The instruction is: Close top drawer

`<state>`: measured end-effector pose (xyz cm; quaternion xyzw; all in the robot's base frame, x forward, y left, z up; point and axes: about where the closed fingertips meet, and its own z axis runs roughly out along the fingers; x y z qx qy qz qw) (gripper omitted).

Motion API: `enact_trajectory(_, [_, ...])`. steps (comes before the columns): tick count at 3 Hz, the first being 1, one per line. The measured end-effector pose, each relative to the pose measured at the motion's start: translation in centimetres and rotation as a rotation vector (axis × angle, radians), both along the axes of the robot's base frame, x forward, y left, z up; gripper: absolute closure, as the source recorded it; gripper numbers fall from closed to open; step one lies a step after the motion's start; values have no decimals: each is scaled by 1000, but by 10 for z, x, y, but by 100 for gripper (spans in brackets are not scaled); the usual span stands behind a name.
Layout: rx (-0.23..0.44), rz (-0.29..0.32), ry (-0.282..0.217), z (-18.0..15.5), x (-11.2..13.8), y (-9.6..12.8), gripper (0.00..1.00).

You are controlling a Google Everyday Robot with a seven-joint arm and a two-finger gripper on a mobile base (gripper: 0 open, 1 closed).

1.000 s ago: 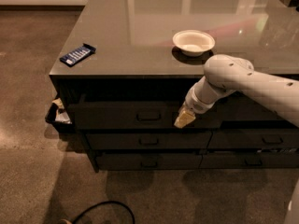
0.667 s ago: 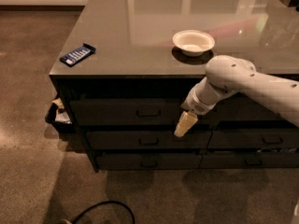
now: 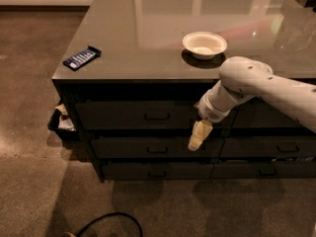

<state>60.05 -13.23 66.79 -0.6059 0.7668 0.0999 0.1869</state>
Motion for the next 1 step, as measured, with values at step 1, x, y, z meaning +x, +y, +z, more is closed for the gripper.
enact_trajectory(1, [0, 0, 0, 0, 0, 0, 0])
